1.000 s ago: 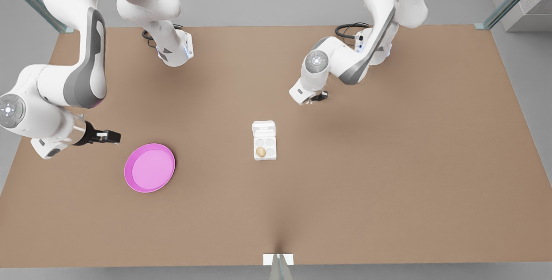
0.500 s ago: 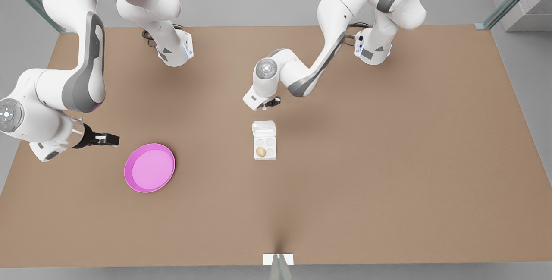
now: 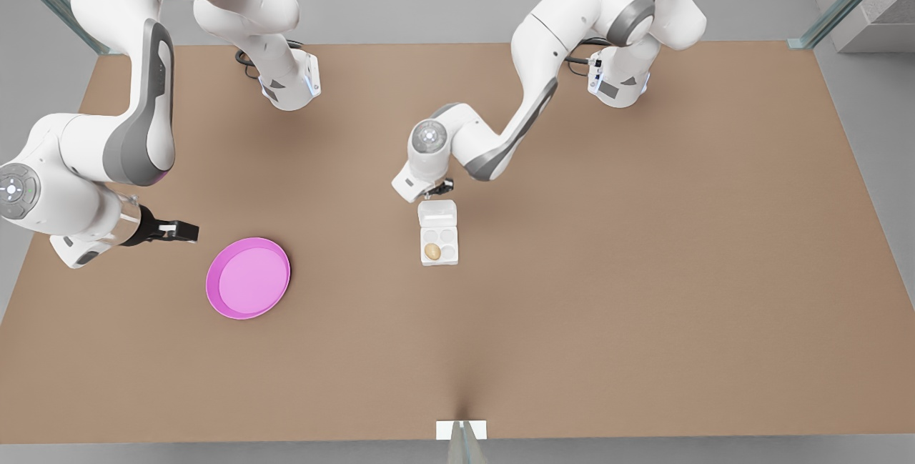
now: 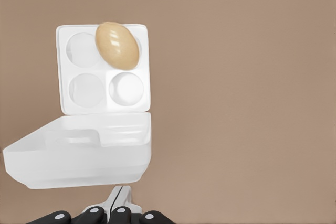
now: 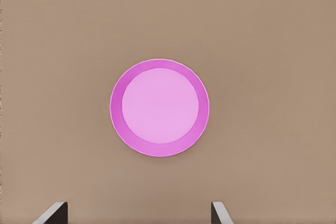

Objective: Pack egg into the box and close the box lid

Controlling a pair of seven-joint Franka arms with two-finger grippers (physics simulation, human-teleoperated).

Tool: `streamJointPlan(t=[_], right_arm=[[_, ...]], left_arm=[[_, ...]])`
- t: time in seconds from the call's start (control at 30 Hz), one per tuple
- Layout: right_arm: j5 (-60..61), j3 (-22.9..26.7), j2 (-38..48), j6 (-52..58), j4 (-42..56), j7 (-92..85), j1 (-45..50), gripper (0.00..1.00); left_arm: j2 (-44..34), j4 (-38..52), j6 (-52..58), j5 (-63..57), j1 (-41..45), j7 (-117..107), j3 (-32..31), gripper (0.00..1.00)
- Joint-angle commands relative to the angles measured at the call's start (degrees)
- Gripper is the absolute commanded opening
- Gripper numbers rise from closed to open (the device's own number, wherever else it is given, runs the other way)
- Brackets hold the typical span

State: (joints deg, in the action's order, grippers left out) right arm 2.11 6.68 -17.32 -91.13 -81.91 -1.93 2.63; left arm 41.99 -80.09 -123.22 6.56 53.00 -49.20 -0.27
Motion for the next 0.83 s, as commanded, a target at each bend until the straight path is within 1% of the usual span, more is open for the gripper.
streamJointPlan(t=[0.0, 0.17, 0.3, 0.33, 0.37, 0.4, 0.43, 0.47, 0.53, 0.57, 0.6, 0.63, 0.67, 0.7, 0.8], right_arm=[[0.0, 0.0, -0.1, 0.0, 0.0, 0.0, 0.0, 1.00], [0.3, 0.0, -0.1, 0.2, 0.0, 0.1, 0.0, 1.00], [0.2, 0.0, -0.1, 0.1, 0.0, 0.0, 0.0, 1.00], [0.2, 0.0, -0.1, 0.1, 0.0, 0.0, 0.0, 1.00], [0.2, 0.0, -0.1, 0.1, 0.0, 0.0, -0.1, 1.00], [0.2, 0.0, -0.1, 0.1, 0.0, 0.0, -0.1, 1.00], [0.2, 0.0, -0.1, 0.1, 0.0, 0.0, -0.1, 1.00], [0.3, 0.0, -0.1, 0.1, 0.4, 0.1, -0.1, 1.00], [0.4, 0.0, -0.1, 0.1, 0.4, 0.1, -0.1, 1.00], [0.4, 0.0, -0.2, 0.1, 0.4, 0.1, -0.1, 1.00], [0.4, 0.0, -0.2, 0.0, 0.4, 0.0, -0.1, 1.00], [0.3, 0.0, -0.2, 0.0, 0.4, 0.0, -0.1, 1.00], [0.3, 0.0, -0.2, 0.0, 0.4, 0.0, -0.1, 1.00], [0.3, 0.0, -0.2, -0.1, 0.4, 0.0, -0.1, 1.00], [0.3, 0.0, -0.4, -0.2, 0.4, 0.1, -0.3, 1.00]], left_arm=[[0.5, 0.7, 0.0, -0.1, 0.0, 0.1, 0.0, 0.21], [4.2, 6.1, 0.1, -0.4, -0.6, 1.6, 1.1, 0.21], [9.4, 14.6, 2.4, -0.4, -0.6, 1.4, 1.3, 0.21], [9.4, 17.0, 5.8, -0.2, -0.6, 1.5, 2.8, 0.21], [7.8, 22.6, 16.8, -0.1, -3.2, 2.3, 3.9, 0.21], [2.8, 26.4, 26.9, -0.1, -8.2, 6.5, 3.9, 1.00], [-0.8, 26.0, 32.4, -0.1, -14.1, 10.0, 4.0, 1.00], [-3.9, 26.0, 39.6, 0.3, -22.6, 21.5, 4.0, 1.00], [-6.7, 26.0, 46.7, -0.3, -36.5, 40.0, 4.2, 1.00], [-9.8, 24.6, 47.9, -0.4, -38.0, 43.6, 7.9, 1.00], [-22.3, 7.9, 40.2, -3.3, -41.3, 43.7, 4.8, 1.00], [-28.8, 1.6, 38.8, -8.4, -46.0, 43.6, -1.6, 1.00], [-33.0, -0.2, 40.3, -8.6, -46.9, 43.6, -2.1, 1.00], [-34.2, -0.6, 41.4, -8.6, -47.0, 43.6, -2.1, 1.00], [-34.1, -0.8, 41.8, -8.6, -47.0, 43.7, -2.1, 1.00]])
